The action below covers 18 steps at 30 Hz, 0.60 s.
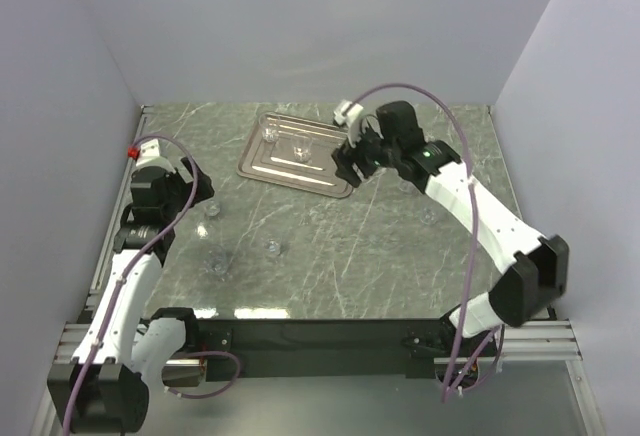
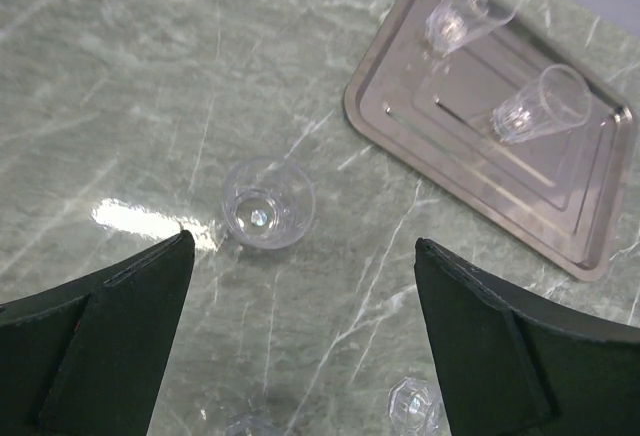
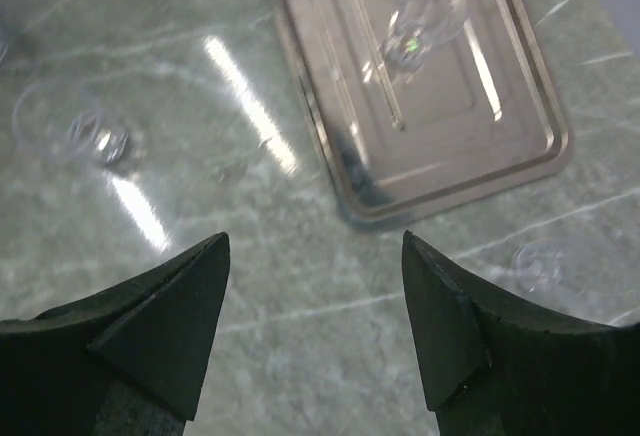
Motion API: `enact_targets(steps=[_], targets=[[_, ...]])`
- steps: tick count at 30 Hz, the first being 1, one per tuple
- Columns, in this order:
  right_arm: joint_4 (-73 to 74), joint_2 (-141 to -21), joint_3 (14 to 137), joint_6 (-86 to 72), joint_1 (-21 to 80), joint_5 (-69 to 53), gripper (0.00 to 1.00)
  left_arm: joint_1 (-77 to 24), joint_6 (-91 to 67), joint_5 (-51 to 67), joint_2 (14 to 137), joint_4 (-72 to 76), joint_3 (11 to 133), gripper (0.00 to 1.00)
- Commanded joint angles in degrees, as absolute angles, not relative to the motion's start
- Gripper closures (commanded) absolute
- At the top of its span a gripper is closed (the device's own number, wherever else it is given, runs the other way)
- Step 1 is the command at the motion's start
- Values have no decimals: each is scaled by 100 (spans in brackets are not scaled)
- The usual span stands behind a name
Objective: Place the glasses into the tray
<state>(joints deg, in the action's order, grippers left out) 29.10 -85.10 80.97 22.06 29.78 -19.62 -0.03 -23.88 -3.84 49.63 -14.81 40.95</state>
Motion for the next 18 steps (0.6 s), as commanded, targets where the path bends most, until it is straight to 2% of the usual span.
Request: enact_targets(steps=[1,7,11,16,18], targets=[[3006,-7659,7290,2619,2673,-2557,24,-9,-2654,-246,5202,-1476,4263,3],[2953,-6463,6041,2593,1734,-3427,24,140,-3155,-141,5677,-1617,4333,12],[2822,-5679,5293,2549,1205,-4076,23,219,-3479,-333,6063,-1854,4508,14],[2189,-4634,4273,2470,449,-4860,19,387,-3770,-360,6477,-2144,4632,20],[2110,-4492,4166,2444,124,-4992,19,430,-3823,-369,6688,-2206,4684,28]])
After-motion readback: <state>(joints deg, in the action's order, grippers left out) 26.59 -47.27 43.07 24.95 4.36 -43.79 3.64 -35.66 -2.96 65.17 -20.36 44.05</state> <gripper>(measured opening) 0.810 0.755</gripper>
